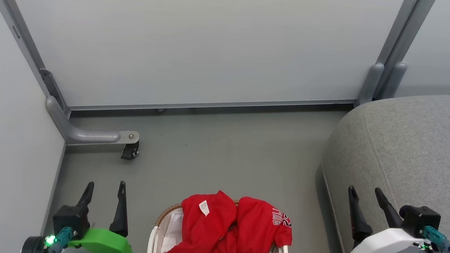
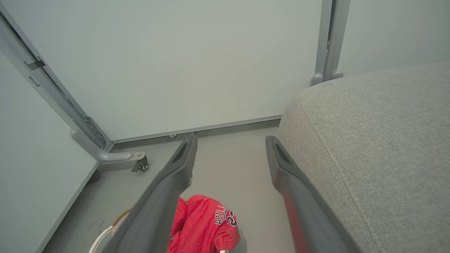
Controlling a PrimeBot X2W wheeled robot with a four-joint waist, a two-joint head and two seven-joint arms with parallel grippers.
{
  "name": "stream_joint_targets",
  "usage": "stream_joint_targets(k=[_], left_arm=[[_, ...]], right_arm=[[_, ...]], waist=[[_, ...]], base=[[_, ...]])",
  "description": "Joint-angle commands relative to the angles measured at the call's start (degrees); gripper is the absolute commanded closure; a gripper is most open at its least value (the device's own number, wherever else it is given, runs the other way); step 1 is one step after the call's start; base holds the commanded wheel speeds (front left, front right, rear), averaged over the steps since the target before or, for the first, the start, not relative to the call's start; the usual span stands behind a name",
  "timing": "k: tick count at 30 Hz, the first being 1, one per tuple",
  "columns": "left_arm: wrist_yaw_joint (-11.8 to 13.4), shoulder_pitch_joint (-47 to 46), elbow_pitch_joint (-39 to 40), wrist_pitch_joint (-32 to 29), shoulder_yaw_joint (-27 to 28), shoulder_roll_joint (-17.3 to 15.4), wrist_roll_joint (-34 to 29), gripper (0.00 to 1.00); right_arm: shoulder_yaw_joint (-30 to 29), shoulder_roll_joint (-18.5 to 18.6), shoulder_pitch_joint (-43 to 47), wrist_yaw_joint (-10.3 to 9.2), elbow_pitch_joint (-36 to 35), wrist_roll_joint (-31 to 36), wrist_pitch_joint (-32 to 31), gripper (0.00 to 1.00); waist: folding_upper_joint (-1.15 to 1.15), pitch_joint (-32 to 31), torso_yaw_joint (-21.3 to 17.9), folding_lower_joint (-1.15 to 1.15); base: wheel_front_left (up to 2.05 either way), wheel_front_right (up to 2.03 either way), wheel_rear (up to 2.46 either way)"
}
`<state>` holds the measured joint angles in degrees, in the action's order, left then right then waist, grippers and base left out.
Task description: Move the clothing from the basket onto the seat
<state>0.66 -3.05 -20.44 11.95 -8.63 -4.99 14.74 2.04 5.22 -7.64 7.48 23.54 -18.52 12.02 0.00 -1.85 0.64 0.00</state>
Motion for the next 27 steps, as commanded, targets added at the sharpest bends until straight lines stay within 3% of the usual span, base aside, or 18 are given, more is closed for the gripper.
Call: stream_joint_targets(k=[1, 16, 27], left_arm=[[-0.1, 0.2, 0.4, 0.6, 0.3, -0.1, -1.2, 0.0], [-3.6, -0.5, -0.4, 2.3, 1.1, 1.5, -7.3, 0.0], [-6.2, -8.1, -2.6, 3.4, -1.7, 2.0, -11.6, 0.0]], right_arm=[[-0.1, 0.1, 0.4, 0.02, 0.1, 1.3, 0.5, 0.0], [0.5, 0.1, -1.6, 0.02, -0.3, 7.2, 2.2, 0.0], [1.6, -0.6, -7.5, 0.01, -5.7, 10.8, 3.2, 0.0]], waist=[[0.0, 0.0, -0.1, 0.0], [0.0, 2.1, -1.6, 0.0], [0.0, 12.8, -5.2, 0.0]], base=[[0.0, 0.0, 0.0], [0.0, 0.0, 0.0], [0.0, 0.0, 0.0]])
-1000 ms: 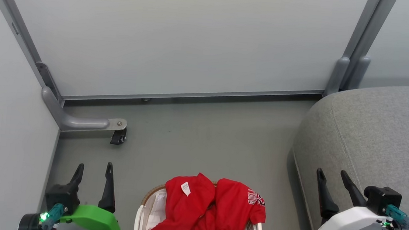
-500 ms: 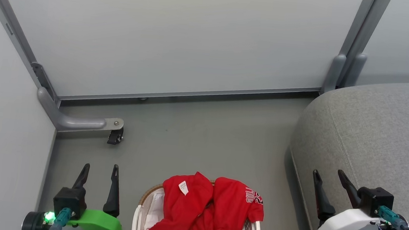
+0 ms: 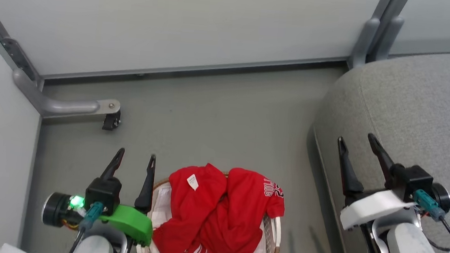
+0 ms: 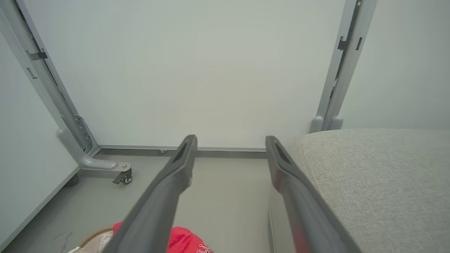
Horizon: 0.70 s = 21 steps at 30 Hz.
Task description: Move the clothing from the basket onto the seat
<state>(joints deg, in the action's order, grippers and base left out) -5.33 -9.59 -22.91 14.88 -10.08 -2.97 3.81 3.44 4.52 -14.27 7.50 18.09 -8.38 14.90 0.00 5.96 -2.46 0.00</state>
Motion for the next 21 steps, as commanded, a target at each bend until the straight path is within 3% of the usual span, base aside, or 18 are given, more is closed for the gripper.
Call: stream_joint_targets(k=[1, 21], left_arm=[[-0.3, -2.6, -0.5, 0.4, -0.4, 0.0, -0.8, 0.0], [-2.1, -23.2, -16.4, 0.4, -6.0, -0.2, -2.5, 0.0]], right_arm=[[0.3, 0.0, -1.8, -0.02, -0.9, 0.6, 0.4, 0.0], [4.6, -1.5, -14.5, -0.03, -10.3, -1.8, 0.4, 0.0]], waist=[[0.0, 6.2, -2.4, 0.0], [0.0, 29.6, -8.2, 0.0]], base=[[0.0, 0.0, 0.0], [0.0, 0.0, 0.0]])
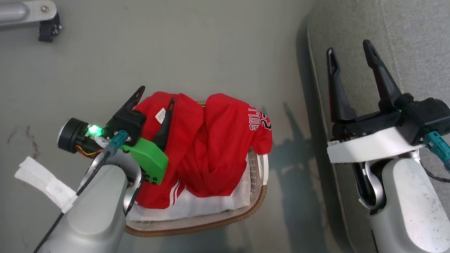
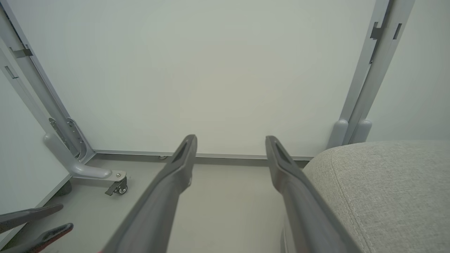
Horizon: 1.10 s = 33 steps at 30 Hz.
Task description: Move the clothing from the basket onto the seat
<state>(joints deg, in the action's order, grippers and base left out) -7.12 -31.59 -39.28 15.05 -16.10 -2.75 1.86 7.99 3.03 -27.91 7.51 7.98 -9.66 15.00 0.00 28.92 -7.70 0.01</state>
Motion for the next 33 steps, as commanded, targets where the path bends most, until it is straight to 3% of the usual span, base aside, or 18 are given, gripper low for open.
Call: stream_joint_targets(k=[1, 9, 16, 21, 32, 33], left_arm=[[-0.3, -2.0, -1.2, 0.2, -0.3, -0.5, -0.8, 0.0], [-0.3, -7.3, -11.8, 0.1, -2.9, -0.7, -1.6, 0.0], [2.4, -11.7, -22.7, 0.1, -5.5, -0.8, -4.3, 0.0], [5.8, -15.3, -30.4, -0.8, -6.7, -0.7, -5.3, 0.0], [5.6, -17.7, -34.4, -8.4, -10.9, -1.1, -7.8, 0.0], [5.7, -17.6, -34.4, -8.7, -11.0, -1.2, -7.7, 0.04]], right_arm=[[0.0, 0.0, -1.2, -0.04, -0.5, -0.5, 0.3, 0.0], [1.4, -0.1, -3.2, -0.04, -1.0, -1.4, 0.3, 0.0], [2.8, 0.0, -3.6, -0.04, -0.5, -2.2, 0.3, 0.0], [4.1, 0.0, -3.8, -0.04, -0.5, -2.5, 0.3, 0.0], [5.3, 0.0, -4.7, -0.04, -0.6, -3.7, 0.3, 0.0], [5.4, 0.0, -4.8, -0.04, -0.6, -3.7, 0.3, 0.0]], waist=[[0.0, 7.6, -3.1, -0.01], [0.0, 13.3, -4.2, -0.01], [0.0, 16.1, -4.6, -0.01], [0.0, 17.3, -4.9, -0.01], [0.0, 18.8, -5.3, -0.01], [0.0, 18.8, -5.3, -0.01]], base=[[0.0, 0.0, 0.0], [0.0, 0.0, 0.0], [0.0, 0.0, 0.0], [0.0, 0.0, 0.0], [0.0, 0.0, 0.0], [0.0, 0.0, 0.0]])
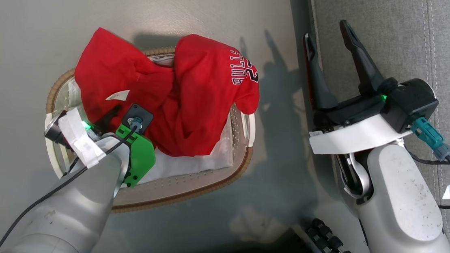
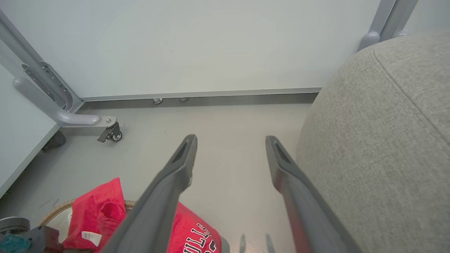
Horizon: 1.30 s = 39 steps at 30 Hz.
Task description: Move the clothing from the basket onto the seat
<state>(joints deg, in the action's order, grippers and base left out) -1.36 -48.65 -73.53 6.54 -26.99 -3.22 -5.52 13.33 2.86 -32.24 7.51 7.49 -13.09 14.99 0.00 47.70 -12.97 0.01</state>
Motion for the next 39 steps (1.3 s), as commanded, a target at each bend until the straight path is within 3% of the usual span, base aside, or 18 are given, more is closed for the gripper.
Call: stream_joint_targets(k=[1, 2, 3, 5, 6, 12, 17, 29, 39], left_arm=[[-0.1, -0.4, -0.3, -0.6, -0.2, -0.9, -0.3, 0.25], [-0.2, -0.2, -0.3, -0.8, -0.4, -1.0, -0.3, 0.51], [-0.3, 0.0, -0.3, -1.2, -0.9, -1.1, -0.7, 0.57], [-0.2, 0.6, -0.4, -2.0, -1.2, -1.4, -0.7, 0.95], [-0.1, 0.8, -0.4, -2.4, -1.3, -1.6, -0.6, 1.0], [-0.9, 2.1, -0.5, -1.4, -1.1, -2.2, 0.9, 1.0], [-2.2, 3.5, -0.5, 4.0, -1.1, -1.8, 2.2, 1.0], [-4.1, 8.3, 0.8, 8.5, 0.3, 0.1, 8.0, 1.0], [-5.0, 16.8, 14.7, 8.7, -3.2, 0.3, 16.4, 1.0]], right_arm=[[0.1, 0.2, -0.5, -0.04, -0.2, -0.4, 0.3, 0.0], [0.1, 0.2, -0.6, -0.04, -0.2, -0.5, 0.3, 0.0], [0.1, 0.2, -0.8, -0.04, -0.2, -0.7, 0.3, 0.0], [0.2, 0.2, -0.9, -0.04, -0.3, -0.8, 0.3, 0.0], [0.2, 0.2, -1.0, -0.04, -0.3, -0.8, 0.3, 0.0], [0.3, 0.2, -1.3, -0.04, -0.1, -1.3, 0.3, 0.0], [0.0, 0.2, -1.1, -0.04, 0.6, -1.9, 0.3, 0.0], [0.6, 0.2, 3.5, -0.04, 4.1, -1.2, 0.3, 0.0], [-1.5, 0.2, 10.4, -0.04, 7.4, -0.2, 0.3, 0.0]], waist=[[0.0, 0.1, -0.1, -0.01], [0.0, 0.1, -0.1, -0.01], [0.0, 0.2, -0.2, -0.01], [0.0, 0.3, -0.2, -0.01], [0.0, 0.3, -0.3, -0.01], [0.0, -0.5, -0.3, -0.01], [0.0, -3.4, 0.0, -0.01], [0.0, -16.9, 2.9, -0.01], [0.0, -28.9, 6.7, -0.01]], base=[[0.0, 0.0, 0.0], [0.0, 0.0, 0.0], [0.0, 0.0, 0.0], [0.0, 0.0, 0.0], [0.0, 0.0, 0.0], [0.0, 0.0, 0.0], [0.0, 0.0, 0.0], [0.0, 0.0, 0.0], [0.0, 0.0, 0.0]])
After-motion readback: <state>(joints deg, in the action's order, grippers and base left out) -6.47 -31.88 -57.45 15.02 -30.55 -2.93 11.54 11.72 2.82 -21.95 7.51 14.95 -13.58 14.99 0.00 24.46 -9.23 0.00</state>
